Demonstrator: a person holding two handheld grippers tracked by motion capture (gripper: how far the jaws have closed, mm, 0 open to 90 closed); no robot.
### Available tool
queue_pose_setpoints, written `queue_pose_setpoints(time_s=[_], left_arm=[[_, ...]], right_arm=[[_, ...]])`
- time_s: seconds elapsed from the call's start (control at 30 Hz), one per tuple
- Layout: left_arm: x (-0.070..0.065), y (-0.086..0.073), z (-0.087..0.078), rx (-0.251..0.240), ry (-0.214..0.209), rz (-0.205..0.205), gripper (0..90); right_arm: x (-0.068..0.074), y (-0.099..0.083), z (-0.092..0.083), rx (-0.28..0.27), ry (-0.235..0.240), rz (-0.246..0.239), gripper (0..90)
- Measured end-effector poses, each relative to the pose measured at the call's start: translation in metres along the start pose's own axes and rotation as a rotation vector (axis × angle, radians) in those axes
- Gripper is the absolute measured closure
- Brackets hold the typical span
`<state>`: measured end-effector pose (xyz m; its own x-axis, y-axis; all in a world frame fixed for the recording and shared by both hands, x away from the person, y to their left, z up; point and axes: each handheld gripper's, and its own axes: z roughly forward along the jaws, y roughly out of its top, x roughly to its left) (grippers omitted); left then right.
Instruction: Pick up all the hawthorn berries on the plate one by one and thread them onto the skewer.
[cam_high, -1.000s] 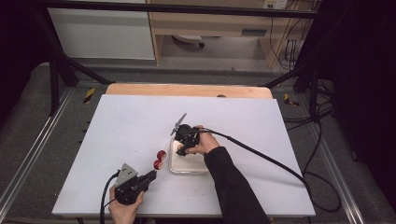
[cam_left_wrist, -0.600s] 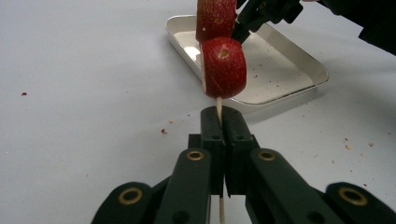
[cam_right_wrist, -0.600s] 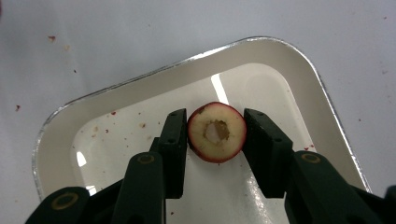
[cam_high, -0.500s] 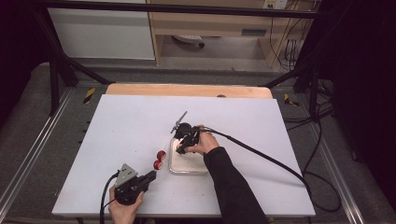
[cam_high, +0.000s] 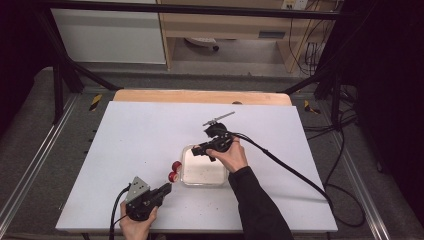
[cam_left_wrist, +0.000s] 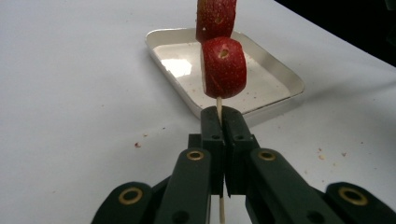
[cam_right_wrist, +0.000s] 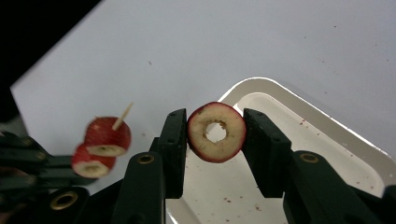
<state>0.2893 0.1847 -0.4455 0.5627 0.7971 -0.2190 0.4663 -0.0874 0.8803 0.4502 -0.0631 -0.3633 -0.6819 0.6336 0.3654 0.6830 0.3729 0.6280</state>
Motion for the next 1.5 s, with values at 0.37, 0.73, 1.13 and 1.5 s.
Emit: queue_pose_setpoints(time_s=[0.37,0.73,1.13,1.5], left_arm=[[-0.033,0.003,0.009,-0.052,-0.070,-0.033,88.5],[-0.059,0.010,0.019,-0.137,-0.063,-0.035,88.5],[-0.068,0.019,0.027,-0.182,-0.062,-0.022,88.5],[-0.072,0.022,0.030,-0.214,-0.063,-0.012,88.5]], right_arm=[[-0.003,-0.035,-0.033,-0.349,0.118,0.215,61.8],[-0.003,-0.057,-0.038,-0.585,0.265,0.375,61.9],[0.003,-0.057,-0.059,-0.647,0.361,0.431,61.9],[0.005,-0.057,-0.060,-0.662,0.374,0.440,61.9]])
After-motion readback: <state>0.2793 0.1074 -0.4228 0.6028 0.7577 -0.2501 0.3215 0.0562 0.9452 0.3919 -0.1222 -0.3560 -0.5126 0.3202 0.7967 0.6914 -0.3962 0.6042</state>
